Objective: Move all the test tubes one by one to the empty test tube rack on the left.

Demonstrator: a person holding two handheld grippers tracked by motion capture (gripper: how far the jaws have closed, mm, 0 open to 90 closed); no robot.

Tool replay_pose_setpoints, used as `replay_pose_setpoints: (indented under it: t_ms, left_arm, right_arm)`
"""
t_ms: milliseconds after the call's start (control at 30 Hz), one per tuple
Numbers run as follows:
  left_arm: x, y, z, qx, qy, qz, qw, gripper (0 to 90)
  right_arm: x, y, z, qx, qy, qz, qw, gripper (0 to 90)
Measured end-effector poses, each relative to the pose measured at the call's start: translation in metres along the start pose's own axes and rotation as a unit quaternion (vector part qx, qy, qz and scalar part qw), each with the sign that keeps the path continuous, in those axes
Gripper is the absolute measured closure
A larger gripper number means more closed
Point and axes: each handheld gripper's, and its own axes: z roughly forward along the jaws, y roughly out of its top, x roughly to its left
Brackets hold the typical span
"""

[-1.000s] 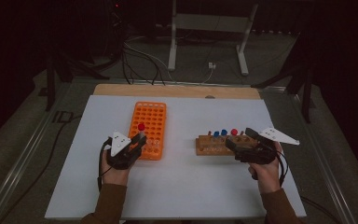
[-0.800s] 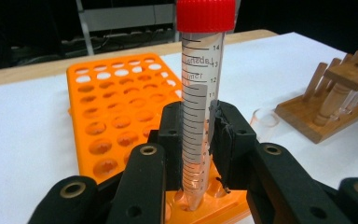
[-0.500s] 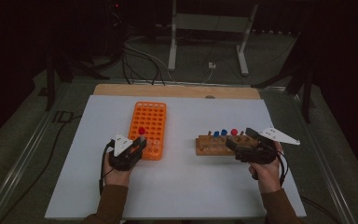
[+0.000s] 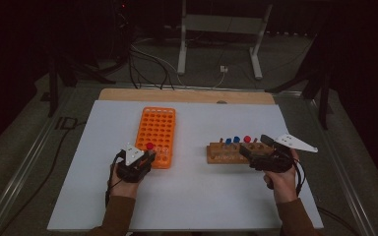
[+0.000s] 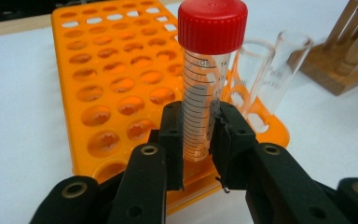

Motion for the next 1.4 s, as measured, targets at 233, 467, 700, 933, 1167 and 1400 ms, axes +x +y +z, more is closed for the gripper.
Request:
replay_pose_setpoints:
  t_ms: [233, 467, 700, 933, 1167, 1400]
  left_arm:
    - [-0.001, -0.001, 0.001, 0.007, 0.003, 0.000, 1.0000, 75.4]
    - [0.006, -0.002, -0.005, -0.001, -0.014, -0.042, 0.9990, 61.5]
    - [0.010, 0.004, -0.019, -0.036, -0.034, -0.074, 0.9960, 47.5]
    - [0.012, 0.009, -0.030, -0.082, -0.040, -0.087, 0.9921, 29.8]
    - [0.010, 0.014, -0.034, -0.099, -0.041, -0.088, 0.9904, 9.0]
    - [0.010, 0.016, -0.035, -0.102, -0.041, -0.088, 0.9900, 2.0]
  right_arm:
    - [-0.003, 0.001, 0.000, -0.001, -0.004, 0.003, 1.0000, 0.1]
    - [-0.010, 0.002, 0.000, -0.004, -0.013, 0.009, 0.9999, 0.1]
    - [-0.020, 0.000, 0.003, 0.009, -0.018, 0.019, 0.9996, 4.1]
    - [-0.025, -0.004, 0.011, 0.020, -0.032, 0.012, 0.9992, 15.9]
    - [-0.028, -0.015, 0.020, 0.033, -0.059, -0.006, 0.9977, 38.0]
    - [-0.023, -0.021, 0.029, 0.044, -0.064, -0.039, 0.9962, 57.7]
